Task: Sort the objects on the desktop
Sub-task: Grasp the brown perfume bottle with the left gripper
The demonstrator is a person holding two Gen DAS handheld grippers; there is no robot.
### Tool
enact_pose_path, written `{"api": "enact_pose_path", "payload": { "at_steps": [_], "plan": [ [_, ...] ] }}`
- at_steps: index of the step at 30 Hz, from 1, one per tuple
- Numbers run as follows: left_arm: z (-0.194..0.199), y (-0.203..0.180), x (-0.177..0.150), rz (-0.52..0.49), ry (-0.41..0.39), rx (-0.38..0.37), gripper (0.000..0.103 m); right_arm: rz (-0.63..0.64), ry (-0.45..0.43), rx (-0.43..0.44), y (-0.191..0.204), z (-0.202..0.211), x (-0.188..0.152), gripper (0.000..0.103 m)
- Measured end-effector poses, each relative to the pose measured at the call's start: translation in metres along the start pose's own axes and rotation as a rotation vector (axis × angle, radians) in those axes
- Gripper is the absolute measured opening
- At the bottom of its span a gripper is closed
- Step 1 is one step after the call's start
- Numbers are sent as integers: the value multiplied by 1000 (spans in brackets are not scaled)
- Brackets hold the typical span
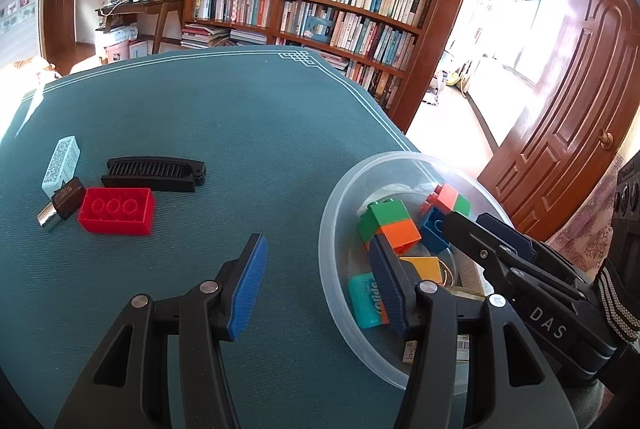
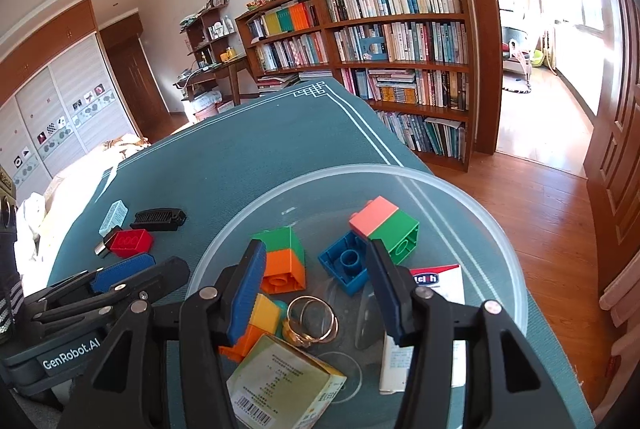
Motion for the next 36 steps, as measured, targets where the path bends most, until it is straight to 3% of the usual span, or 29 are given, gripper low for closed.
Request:
{"api": "enact_pose_path", "payload": {
  "at_steps": [3,36],
  "plan": [
    [2,10,2,11,-5,14,57,14,-2,14,8,2,-2,67],
    [27,154,26,109,-76,263,57,131,54,249,126,-9,-19,70]
  ]
}}
Point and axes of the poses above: each gripper's, at about its wrist camera, not at the fingertips, and z roughly against the way its jaws point, y to its left, x to its top, the point moved 4 cm from there along -z, roughly the way its jaws point, and after that the axes turned 13 degrees about -y, right-handed, at the moved point
